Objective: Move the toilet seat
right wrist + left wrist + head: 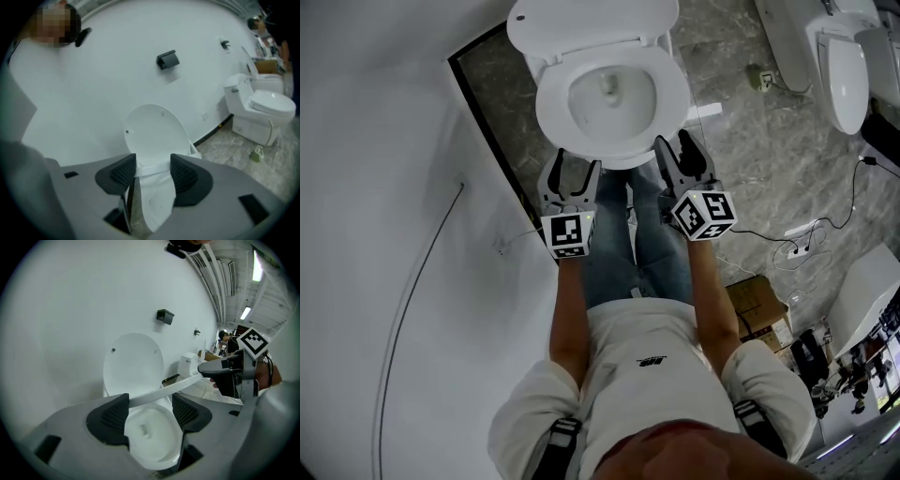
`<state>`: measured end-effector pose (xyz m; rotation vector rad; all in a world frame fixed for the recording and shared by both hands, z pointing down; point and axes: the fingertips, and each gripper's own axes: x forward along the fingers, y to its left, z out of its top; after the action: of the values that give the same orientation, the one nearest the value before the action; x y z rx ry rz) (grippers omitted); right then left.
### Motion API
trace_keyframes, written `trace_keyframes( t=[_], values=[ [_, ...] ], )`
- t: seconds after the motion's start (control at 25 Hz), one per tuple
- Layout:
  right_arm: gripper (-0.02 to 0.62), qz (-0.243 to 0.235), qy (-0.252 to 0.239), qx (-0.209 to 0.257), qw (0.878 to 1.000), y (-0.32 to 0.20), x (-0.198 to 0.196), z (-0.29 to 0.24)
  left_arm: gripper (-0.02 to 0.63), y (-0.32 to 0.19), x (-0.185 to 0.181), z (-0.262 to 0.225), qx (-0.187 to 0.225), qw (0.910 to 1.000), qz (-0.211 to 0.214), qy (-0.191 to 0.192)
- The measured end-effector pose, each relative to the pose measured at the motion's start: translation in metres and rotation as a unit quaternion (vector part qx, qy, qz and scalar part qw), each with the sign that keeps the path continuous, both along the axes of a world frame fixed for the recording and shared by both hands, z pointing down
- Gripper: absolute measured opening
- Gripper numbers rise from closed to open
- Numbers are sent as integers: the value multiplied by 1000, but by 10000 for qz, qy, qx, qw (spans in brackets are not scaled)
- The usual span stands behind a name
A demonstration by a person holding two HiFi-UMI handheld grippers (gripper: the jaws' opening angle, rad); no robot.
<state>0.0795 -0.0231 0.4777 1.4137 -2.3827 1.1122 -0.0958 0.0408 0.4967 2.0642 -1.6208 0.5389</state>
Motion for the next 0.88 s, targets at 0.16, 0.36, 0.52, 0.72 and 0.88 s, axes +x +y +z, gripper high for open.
trace_keyframes(
  t=[0.16, 0.36, 0.52, 0.72, 0.88],
  values=[
    [244, -642, 270, 422, 9967, 0, -11, -15, 313, -9, -4, -7, 53, 10000, -39, 70],
    [244, -1143, 470, 660, 9901, 0, -24, -24, 313, -21, -7, -16, 147, 9998, -60, 137],
    [244, -1469, 716, 883, 9826, -2, -33, -28, 311, -28, -11, -20, 186, 9996, -78, 201],
    [244, -1703, 963, 1095, 9745, -9, -38, -33, 305, -38, -16, -27, 248, 9994, -101, 231],
    [244, -1804, 1112, 1248, 9693, -17, -40, -37, 299, -45, -17, -32, 289, 9992, -125, 257]
  ],
)
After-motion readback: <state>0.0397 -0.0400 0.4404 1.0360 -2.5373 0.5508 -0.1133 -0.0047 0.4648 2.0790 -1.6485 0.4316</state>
